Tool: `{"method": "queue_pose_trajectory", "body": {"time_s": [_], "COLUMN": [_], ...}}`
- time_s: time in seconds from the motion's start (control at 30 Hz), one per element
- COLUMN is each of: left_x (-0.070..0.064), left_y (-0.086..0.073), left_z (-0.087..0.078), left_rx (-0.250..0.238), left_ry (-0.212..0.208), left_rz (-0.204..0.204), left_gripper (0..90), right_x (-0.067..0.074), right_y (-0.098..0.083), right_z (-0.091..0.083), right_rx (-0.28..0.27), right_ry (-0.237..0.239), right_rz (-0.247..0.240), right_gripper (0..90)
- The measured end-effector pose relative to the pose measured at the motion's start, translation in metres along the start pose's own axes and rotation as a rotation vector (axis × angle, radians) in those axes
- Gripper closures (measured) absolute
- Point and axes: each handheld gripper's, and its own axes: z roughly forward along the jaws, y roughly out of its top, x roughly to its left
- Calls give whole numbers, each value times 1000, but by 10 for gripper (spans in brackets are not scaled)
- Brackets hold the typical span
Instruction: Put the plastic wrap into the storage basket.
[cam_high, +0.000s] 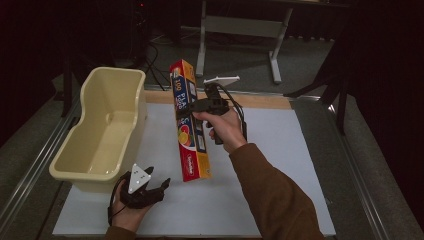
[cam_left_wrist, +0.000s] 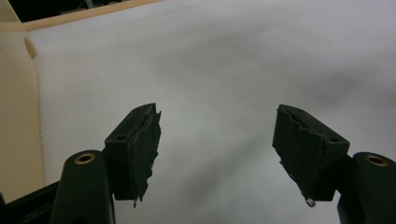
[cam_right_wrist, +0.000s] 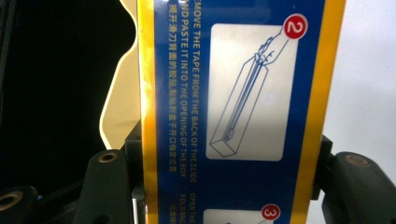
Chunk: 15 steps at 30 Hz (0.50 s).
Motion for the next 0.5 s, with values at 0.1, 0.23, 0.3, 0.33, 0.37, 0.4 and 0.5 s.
{"method": "queue_pose_trajectory", "body": {"time_s": [0.1,0.23,0.3,0.33,0.37,0.4,0.5], "left_x": [0,-1,0,0,0,0,0], "left_y": [0,0,0,0,0,0,0], "left_z": [0,0,0,0,0,0,-1], "left_rx": [2,1,1,1,1,2,1], "left_ry": [-3,-4,-3,-3,-3,-3,-3], "left_rz": [-2,0,-2,-4,-4,-4,-3], "left_gripper": [315,316,315,315,316,316,316], "right_x": [1,0,1,1,1,2,4], "right_y": [2,5,7,7,7,7,7], "right_z": [2,4,5,5,5,5,6], "right_rx": [-19,-21,-28,-33,-36,-38,-44], "right_ry": [16,36,36,38,42,46,50], "right_rz": [21,49,51,53,56,61,63], "right_gripper": [400,400,400,400,400,400,400]}}
